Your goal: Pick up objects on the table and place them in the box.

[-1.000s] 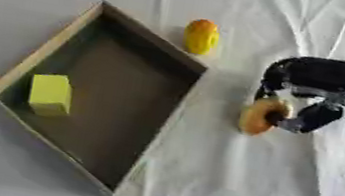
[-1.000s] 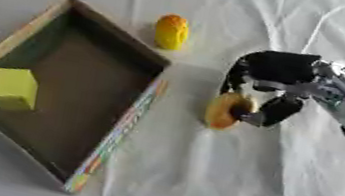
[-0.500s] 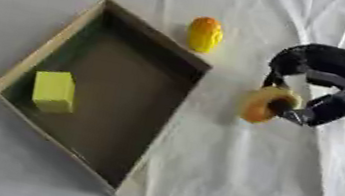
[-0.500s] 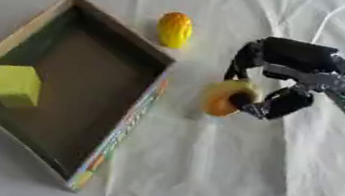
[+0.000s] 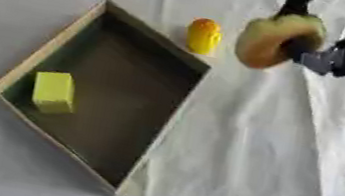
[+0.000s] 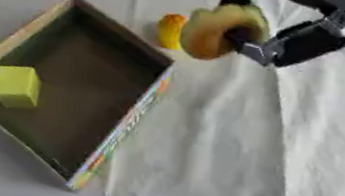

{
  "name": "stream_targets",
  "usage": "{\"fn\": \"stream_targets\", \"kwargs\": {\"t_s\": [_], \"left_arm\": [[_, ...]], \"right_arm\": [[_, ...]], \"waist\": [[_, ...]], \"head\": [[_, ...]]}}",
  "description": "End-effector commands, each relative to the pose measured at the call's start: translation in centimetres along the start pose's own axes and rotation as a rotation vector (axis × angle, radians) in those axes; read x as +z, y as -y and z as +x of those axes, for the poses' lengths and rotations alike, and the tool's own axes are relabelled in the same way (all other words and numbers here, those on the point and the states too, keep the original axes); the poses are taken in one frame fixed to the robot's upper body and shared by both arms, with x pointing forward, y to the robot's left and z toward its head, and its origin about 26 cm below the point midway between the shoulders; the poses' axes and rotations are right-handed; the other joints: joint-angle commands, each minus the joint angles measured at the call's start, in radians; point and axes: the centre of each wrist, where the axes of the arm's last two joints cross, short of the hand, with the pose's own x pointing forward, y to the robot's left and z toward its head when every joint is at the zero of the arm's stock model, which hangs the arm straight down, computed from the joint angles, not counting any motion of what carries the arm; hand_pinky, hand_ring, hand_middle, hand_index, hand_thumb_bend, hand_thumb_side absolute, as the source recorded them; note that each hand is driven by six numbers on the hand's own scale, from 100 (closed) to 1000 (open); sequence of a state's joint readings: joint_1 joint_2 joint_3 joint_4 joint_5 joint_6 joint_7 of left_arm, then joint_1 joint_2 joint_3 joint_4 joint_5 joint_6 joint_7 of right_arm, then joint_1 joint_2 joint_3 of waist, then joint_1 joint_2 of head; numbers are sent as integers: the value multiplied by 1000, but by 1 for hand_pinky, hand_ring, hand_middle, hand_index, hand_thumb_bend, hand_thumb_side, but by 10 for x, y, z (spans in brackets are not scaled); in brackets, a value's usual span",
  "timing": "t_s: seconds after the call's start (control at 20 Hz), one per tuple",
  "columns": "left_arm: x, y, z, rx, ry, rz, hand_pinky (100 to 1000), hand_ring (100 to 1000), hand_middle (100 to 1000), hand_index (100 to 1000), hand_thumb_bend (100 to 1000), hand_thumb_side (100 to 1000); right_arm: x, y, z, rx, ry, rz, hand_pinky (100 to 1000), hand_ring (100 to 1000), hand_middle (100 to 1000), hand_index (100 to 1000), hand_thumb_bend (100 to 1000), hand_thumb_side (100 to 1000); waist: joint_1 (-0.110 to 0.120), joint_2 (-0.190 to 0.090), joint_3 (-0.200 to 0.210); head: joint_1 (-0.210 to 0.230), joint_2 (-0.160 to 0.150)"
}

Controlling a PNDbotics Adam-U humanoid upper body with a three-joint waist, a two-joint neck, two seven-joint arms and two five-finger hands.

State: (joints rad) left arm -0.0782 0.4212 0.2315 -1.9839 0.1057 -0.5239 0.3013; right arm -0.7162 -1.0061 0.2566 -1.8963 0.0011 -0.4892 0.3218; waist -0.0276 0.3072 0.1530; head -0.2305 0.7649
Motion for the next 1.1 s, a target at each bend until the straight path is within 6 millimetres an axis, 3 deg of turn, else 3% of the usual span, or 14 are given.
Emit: {"fn": "stream_targets", "kwargs": {"t_s": [0.05,0.35,0.5,0.65,0.95,1.1], "left_arm": [[-8,-3,5,-7,31,-7,857,739,716,829,100,595],[-16,-13,7,-35,85,64,854,747,724,834,100,592],[-20,-25,9,-84,131,117,852,749,725,836,100,527],[-18,-31,10,-124,151,135,852,748,725,837,100,519],[-15,-26,9,-129,145,139,853,747,724,836,100,543],[-15,-23,8,-118,142,135,854,747,723,835,100,553]], "right_arm": [[-27,6,1,-31,83,-11,763,524,249,481,100,202],[-90,-3,-7,-72,173,-10,760,524,251,481,100,203],[-114,-18,-13,-71,191,24,759,527,255,482,100,199],[-136,-45,-23,-62,186,102,759,532,262,485,100,198],[-144,-102,-52,-51,123,216,762,549,292,516,100,203],[-143,-121,-58,-47,115,244,766,581,338,558,100,205]], "waist": [[1,-22,3],[3,-25,20],[5,-23,38],[8,-21,63],[6,-17,71],[7,-15,70]], "head": [[-9,5],[-34,5],[-52,5],[-71,3],[-82,-8],[-80,-8]]}}
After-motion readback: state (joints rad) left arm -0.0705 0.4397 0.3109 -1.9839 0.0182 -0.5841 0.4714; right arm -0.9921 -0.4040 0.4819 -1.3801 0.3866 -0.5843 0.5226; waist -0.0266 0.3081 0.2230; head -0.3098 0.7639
